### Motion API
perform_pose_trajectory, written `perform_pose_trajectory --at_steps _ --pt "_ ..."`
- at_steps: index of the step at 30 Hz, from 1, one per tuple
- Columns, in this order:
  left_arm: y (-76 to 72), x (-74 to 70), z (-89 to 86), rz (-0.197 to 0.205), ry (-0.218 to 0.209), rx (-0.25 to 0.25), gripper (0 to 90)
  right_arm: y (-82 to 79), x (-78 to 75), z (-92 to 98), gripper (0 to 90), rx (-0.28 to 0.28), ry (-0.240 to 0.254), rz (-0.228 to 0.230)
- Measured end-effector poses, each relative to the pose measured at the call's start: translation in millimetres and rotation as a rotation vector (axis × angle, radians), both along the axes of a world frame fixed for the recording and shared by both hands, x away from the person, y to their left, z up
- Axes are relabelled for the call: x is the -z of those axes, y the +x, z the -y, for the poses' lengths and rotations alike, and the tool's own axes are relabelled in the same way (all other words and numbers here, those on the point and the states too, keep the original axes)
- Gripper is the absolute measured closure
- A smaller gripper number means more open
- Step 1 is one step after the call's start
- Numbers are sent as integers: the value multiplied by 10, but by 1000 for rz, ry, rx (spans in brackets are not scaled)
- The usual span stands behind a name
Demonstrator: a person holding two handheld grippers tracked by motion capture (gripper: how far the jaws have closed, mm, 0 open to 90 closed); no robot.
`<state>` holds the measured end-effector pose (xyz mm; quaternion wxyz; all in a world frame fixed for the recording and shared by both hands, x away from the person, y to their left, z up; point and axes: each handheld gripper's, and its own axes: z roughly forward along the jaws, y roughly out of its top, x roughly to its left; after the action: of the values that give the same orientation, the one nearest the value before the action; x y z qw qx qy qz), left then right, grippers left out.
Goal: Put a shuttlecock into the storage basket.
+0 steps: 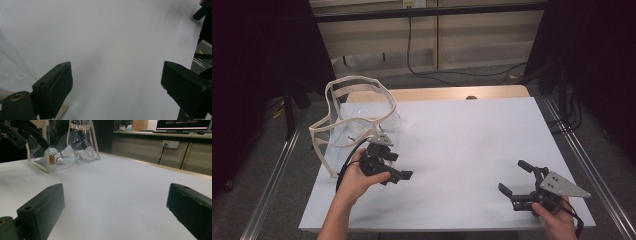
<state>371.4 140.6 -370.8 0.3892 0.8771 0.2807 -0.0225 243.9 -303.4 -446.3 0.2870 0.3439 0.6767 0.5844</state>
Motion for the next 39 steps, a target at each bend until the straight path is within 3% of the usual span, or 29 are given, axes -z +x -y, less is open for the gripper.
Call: perform_pose_trajectory --at_steps 16,39 --pt "-39 112 -66 16 19 -8 99 4 4 -3 10 -4 -8 2" --pt "-108 194 -253 53 -60 -19 50 2 2 -3 10 -5 -8 3"
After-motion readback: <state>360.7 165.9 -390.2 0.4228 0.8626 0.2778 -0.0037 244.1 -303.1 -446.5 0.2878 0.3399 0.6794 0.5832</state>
